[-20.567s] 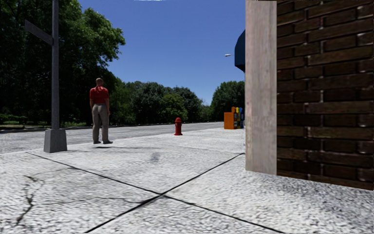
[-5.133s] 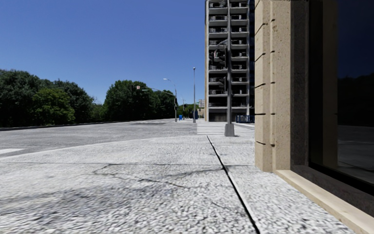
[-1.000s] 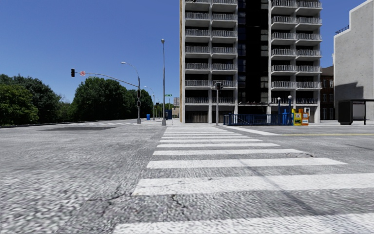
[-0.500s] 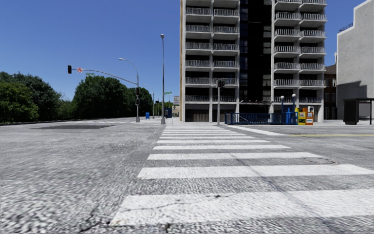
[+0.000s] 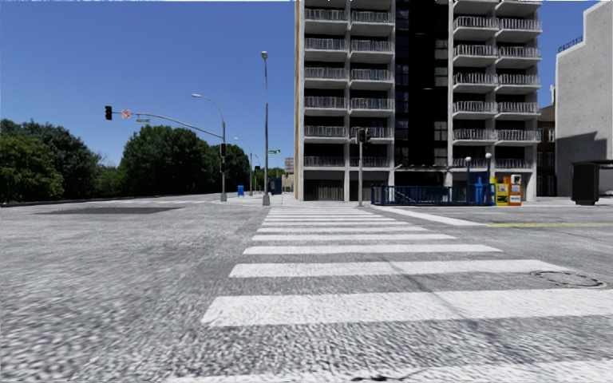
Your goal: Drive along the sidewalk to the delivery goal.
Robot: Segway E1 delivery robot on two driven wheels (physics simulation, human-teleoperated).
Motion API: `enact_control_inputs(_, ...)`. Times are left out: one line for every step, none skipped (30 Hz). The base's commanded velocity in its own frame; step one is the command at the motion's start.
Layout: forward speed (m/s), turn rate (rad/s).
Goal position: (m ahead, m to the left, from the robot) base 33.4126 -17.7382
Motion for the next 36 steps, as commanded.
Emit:
enact_control_inputs(1.44,0.00)
enact_control_inputs(1.83,0.00)
enact_control_inputs(1.95,0.00)
enact_control_inputs(1.95,0.00)
enact_control_inputs(1.99,0.00)
enact_control_inputs(1.99,0.00)
enact_control_inputs(2.00,0.00)
enact_control_inputs(2.00,0.00)
enact_control_inputs(2.00,0.00)
enact_control_inputs(2.00,0.00)
enact_control_inputs(2.00,0.00)
enact_control_inputs(2.00,0.00)
enact_control_inputs(1.97,0.00)
enact_control_inputs(1.77,0.00)
enact_control_inputs(1.87,0.00)
enact_control_inputs(1.87,0.00)
enact_control_inputs(2.00,0.00)
enact_control_inputs(2.00,0.00)
enact_control_inputs(2.00,0.00)
enact_control_inputs(2.00,0.00)
enact_control_inputs(2.00,0.00)
enact_control_inputs(2.00,0.00)
enact_control_inputs(2.00,0.00)
enact_control_inputs(2.00,0.00)
enact_control_inputs(2.00,0.00)
enact_control_inputs(2.00,0.00)
enact_control_inputs(2.00,0.00)
enact_control_inputs(2.00,0.00)
enact_control_inputs(2.00,0.00)
enact_control_inputs(2.00,0.00)
enact_control_inputs(2.00,0.00)
enact_control_inputs(2.00,0.00)
enact_control_inputs(2.00,0.00)
enact_control_inputs(2.00,0.00)
enact_control_inputs(2.00,0.00)
enact_control_inputs(2.00,0.00)
